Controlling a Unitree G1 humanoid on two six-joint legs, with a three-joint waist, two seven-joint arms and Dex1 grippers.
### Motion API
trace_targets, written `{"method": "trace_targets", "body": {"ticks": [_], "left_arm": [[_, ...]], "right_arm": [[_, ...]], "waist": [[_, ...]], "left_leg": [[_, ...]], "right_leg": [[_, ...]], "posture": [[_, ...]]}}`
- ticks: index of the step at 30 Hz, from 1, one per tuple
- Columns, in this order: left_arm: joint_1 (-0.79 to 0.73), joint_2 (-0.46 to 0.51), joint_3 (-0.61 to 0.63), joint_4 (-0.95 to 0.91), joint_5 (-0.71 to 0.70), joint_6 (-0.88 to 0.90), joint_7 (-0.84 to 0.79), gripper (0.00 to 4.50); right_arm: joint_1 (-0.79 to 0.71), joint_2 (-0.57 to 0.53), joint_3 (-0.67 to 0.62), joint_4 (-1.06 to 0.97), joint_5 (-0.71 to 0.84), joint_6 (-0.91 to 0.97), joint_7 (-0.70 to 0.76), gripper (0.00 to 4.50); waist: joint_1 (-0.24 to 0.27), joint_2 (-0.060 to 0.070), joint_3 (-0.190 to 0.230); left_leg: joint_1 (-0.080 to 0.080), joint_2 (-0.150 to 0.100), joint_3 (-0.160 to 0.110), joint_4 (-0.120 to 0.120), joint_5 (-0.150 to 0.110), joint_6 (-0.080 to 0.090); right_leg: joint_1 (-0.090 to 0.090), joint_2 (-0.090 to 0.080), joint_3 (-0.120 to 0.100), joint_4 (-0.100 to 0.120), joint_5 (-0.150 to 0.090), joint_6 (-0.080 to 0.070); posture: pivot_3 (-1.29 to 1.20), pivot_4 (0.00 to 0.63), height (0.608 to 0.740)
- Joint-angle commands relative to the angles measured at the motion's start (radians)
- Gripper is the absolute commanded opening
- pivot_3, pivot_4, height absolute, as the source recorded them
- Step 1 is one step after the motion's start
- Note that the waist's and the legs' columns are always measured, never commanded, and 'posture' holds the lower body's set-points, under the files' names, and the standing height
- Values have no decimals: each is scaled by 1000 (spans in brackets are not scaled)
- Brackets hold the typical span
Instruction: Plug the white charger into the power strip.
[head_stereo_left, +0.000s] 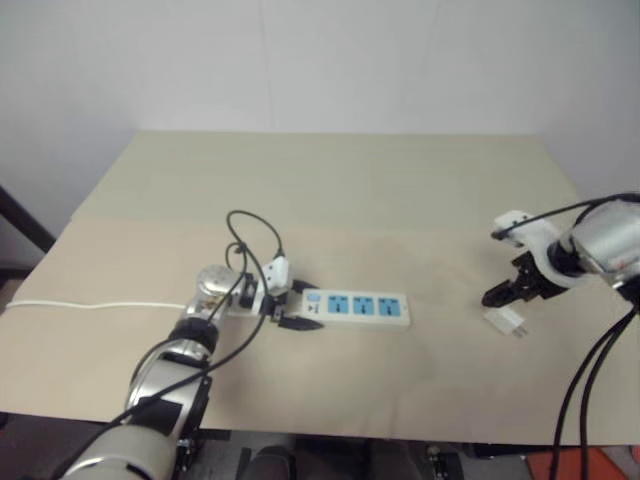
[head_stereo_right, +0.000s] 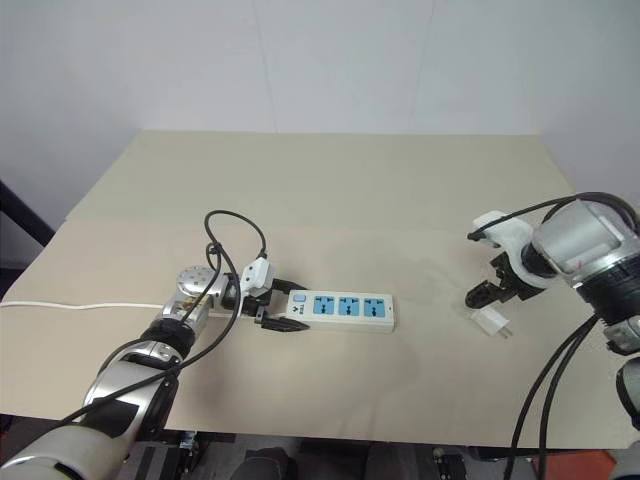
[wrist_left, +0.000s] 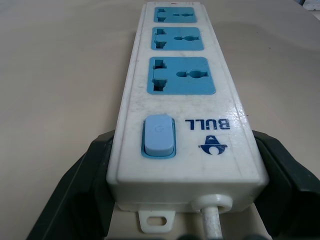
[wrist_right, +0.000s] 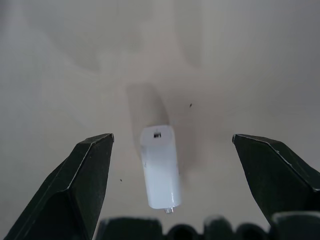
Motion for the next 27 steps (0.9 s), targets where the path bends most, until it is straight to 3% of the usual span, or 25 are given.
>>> {"method": "trace_targets", "body": {"ticks": [1, 17, 21, 27], "left_arm": [[17, -20, -26, 10, 31, 11, 16, 3283], [33, -2, -24, -18, 27, 28, 20, 3283], [34, 1, -24, -17, 28, 27, 22, 3283], [33, 2, -23, -14, 28, 26, 29, 3283]], "right_arm": [[0, 2, -3, 2, -42, -27, 35, 4500], [87, 64, -43, 17, -101, -52, 41, 4500], [105, 75, -60, 19, -111, -70, 28, 3605], [132, 91, -78, 7, -118, -73, 15, 1491]], "waist": [[0, 0, 0], [-2, 1, 0], [-1, 1, 0], [-2, 1, 0]], "left_leg": [[0, 0, 0, 0, 0, 0], [0, 0, 0, 1, 0, 0], [0, 0, 0, 1, 0, 0], [0, 0, 0, 2, 0, 0]], "right_leg": [[0, 0, 0, 0, 0, 0], [0, 0, 0, 1, 0, 0], [0, 0, 0, 1, 0, 0], [1, 0, 0, 1, 0, 0]], "posture": [[0, 150, 740], [0, 150, 740], [0, 150, 740], [0, 150, 740]]}}
